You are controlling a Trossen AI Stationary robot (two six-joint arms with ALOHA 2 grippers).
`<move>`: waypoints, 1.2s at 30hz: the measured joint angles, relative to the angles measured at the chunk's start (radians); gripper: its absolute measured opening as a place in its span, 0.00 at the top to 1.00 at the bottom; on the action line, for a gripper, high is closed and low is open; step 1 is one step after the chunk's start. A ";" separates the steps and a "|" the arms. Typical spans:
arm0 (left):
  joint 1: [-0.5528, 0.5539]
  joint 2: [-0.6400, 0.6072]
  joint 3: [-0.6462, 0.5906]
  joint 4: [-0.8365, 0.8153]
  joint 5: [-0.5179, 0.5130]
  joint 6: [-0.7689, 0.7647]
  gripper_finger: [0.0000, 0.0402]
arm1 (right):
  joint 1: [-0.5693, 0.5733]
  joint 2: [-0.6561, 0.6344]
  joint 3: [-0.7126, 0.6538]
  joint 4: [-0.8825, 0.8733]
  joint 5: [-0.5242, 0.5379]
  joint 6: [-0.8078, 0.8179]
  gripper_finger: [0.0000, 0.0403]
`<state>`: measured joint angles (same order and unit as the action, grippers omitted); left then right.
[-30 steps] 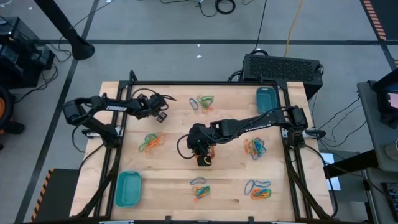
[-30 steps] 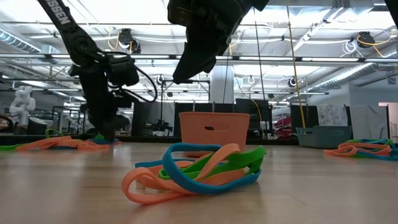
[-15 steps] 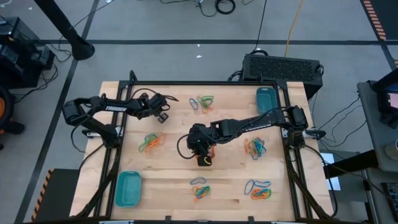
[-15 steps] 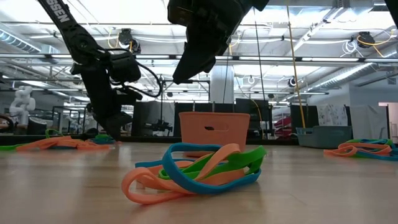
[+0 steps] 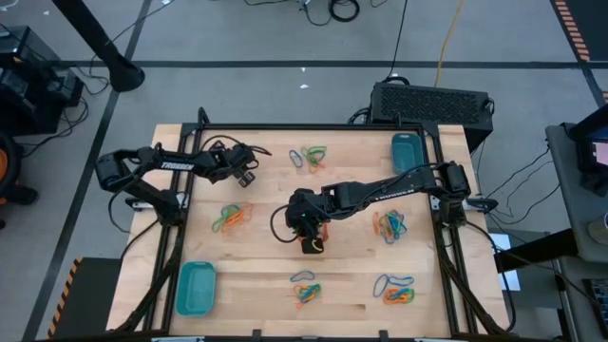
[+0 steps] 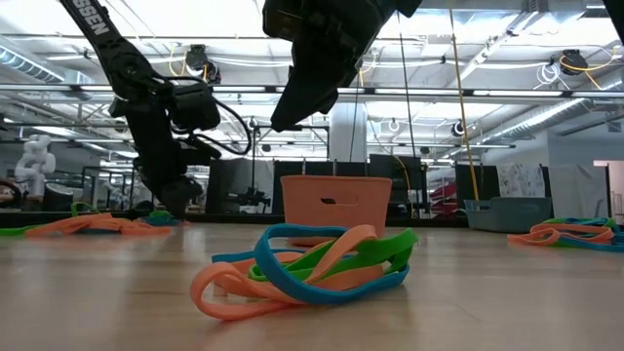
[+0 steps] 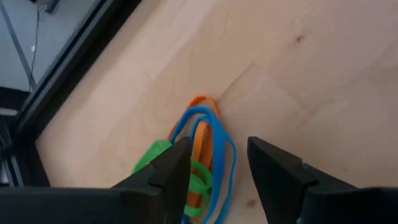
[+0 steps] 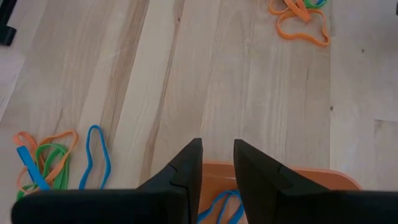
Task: Sort rubber bands into baskets
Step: Put the blue rubber band into the orange bin
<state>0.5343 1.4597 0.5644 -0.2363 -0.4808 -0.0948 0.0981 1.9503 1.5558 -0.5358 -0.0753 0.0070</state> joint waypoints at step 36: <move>0.039 -0.264 -0.006 -0.093 0.166 -0.027 0.99 | 0.002 0.000 0.000 -0.020 0.000 0.008 0.79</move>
<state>0.5732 1.1961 0.5579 -0.3297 -0.3151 -0.1216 0.1001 1.9503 1.5558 -0.5556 -0.0754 0.0154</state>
